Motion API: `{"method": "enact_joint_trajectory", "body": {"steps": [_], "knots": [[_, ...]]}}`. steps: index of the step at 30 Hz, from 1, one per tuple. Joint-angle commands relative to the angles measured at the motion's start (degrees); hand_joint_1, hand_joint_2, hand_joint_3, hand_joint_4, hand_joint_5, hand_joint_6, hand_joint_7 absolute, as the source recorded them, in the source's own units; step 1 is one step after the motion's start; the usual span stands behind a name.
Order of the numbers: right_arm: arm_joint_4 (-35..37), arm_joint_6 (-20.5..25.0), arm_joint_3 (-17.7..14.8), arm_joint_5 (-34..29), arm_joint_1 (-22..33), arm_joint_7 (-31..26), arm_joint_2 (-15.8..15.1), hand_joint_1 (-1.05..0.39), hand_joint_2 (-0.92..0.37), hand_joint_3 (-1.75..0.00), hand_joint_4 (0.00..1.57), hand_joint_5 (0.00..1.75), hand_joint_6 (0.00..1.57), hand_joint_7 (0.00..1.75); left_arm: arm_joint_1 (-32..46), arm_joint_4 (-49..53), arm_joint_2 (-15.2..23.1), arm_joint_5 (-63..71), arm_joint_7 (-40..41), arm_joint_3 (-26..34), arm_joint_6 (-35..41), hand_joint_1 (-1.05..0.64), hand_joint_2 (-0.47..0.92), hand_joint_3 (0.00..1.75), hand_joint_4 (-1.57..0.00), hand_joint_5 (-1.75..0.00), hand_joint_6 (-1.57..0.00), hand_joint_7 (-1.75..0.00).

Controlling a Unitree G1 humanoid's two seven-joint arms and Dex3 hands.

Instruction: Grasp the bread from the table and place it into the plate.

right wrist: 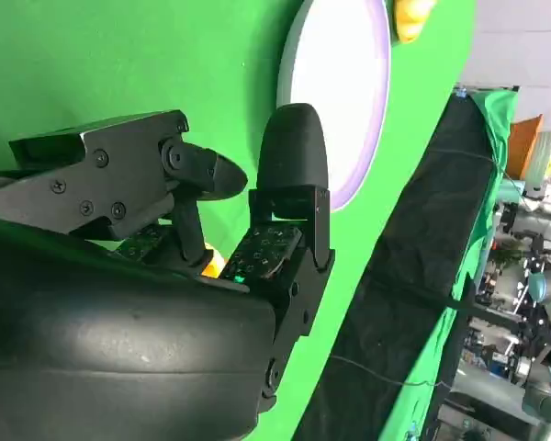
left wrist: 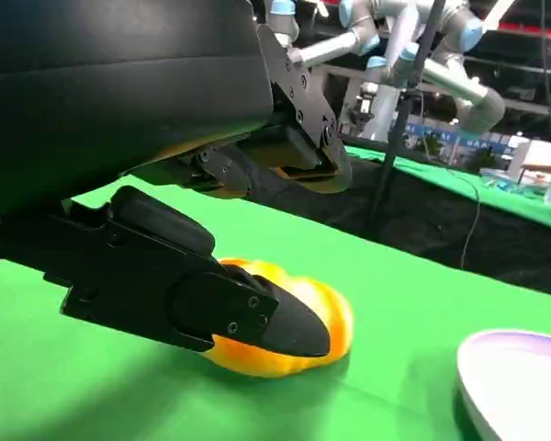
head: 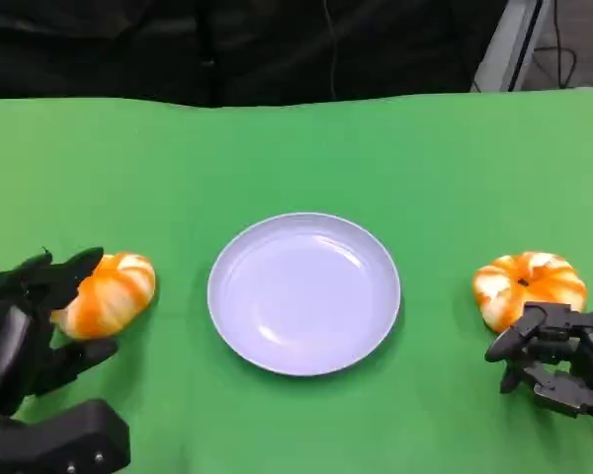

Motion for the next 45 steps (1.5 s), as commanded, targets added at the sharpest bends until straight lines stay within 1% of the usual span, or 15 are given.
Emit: {"method": "enact_joint_trajectory", "body": {"steps": [1,8,12,18,21,28,33,40,45], "knots": [[-0.3,-0.4,-0.3,0.5,0.6,-0.3,-1.0,0.08,-0.82,-0.64,0.90,1.37,0.94,0.97,-1.8,2.1,1.9,-1.3,-0.6,-1.3,0.4,-0.75,0.92,0.13,-0.48,0.00,-0.55,0.00],[0.0,-1.0,-0.2,-0.2,0.5,-0.9,-1.1,0.08,-0.82,-0.64,0.91,1.37,0.95,0.98,-5.5,6.5,2.2,-3.4,-4.2,-3.6,0.2,-0.79,0.92,0.12,-0.43,0.00,-0.51,0.00],[0.0,-0.5,-0.4,0.5,0.4,-0.3,-0.8,0.07,-0.81,-0.65,0.91,1.37,0.95,0.98,-7.4,8.8,1.9,-4.5,-6.4,-4.7,0.3,-0.79,0.92,0.09,-0.42,0.00,-0.49,0.00],[0.0,-0.4,-0.4,0.6,0.4,-0.3,-0.8,0.07,-0.81,-0.65,0.91,1.37,0.95,0.97,-8.1,9.8,2.0,-5.5,-6.9,-5.7,0.2,-0.78,0.92,0.07,-0.41,0.00,-0.49,0.00],[0.1,-1.2,-0.3,0.1,0.4,-0.8,-1.0,0.08,-0.82,-0.65,0.91,1.36,0.95,0.96,-10.3,12.5,1.1,-5.6,-7.8,-6.8,0.1,-0.77,0.92,0.07,-0.42,0.00,-0.48,0.00],[0.0,-0.6,-0.3,0.3,0.4,-0.6,-0.9,0.08,-0.82,-0.63,0.91,1.36,0.96,0.95,-13.1,16.4,-0.7,-7.3,-10.1,-8.4,-0.9,-0.77,0.92,0.07,-0.42,0.00,-0.48,0.00],[0.0,-0.5,-0.6,1.0,0.4,0.3,-0.7,0.08,-0.83,-0.62,0.91,1.36,0.96,0.94,-14.2,18.0,-1.3,-7.5,-10.5,-9.3,-1.2,-0.80,0.92,0.09,-0.43,0.00,-0.48,0.00],[0.0,-1.1,-0.3,0.2,0.4,-0.6,-0.8,0.07,-0.84,-0.60,0.90,1.36,0.96,0.94,-14.9,18.9,-1.9,-8.0,-11.4,-9.6,-1.1,-0.80,0.92,0.10,-0.43,0.00,-0.48,0.00],[0.1,-0.9,-0.3,0.3,0.3,-0.7,-0.8,0.08,-0.84,-0.59,0.91,1.35,0.96,0.93,-15.6,19.8,-2.2,-8.0,-12.1,-10.4,-0.6,-0.77,0.92,0.09,-0.42,0.00,-0.47,0.00]]}}
